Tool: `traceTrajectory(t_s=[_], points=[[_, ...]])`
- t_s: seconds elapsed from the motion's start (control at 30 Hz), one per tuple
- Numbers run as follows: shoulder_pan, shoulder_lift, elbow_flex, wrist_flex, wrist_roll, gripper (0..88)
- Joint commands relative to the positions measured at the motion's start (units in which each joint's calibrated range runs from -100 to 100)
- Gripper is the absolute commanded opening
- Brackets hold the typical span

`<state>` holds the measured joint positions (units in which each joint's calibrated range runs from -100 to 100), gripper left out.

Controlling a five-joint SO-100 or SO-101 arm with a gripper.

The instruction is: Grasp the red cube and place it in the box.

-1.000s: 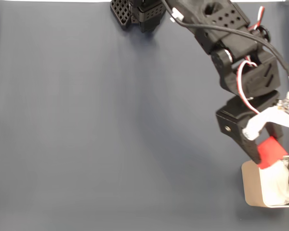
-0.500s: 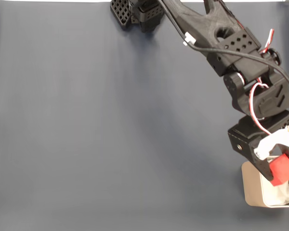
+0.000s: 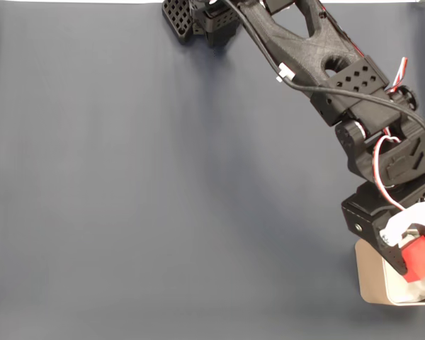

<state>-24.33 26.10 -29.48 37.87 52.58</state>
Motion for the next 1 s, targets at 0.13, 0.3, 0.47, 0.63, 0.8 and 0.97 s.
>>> traceTrajectory(t_s=[0.13, 0.3, 0.47, 0.63, 0.8, 0.97], points=[[-1.0, 0.1, -4.2, -1.1, 1.2, 0.0], [-1.2, 0.7, -4.7, -1.1, 1.4, 0.0], [-1.3, 1.0, -5.0, -1.1, 1.5, 0.0], [-1.4, 1.4, -5.4, -1.1, 1.2, 0.0], [-1.4, 1.6, -5.5, -1.1, 0.5, 0.0], [-1.4, 1.9, -5.9, -1.1, -0.1, 0.0]])
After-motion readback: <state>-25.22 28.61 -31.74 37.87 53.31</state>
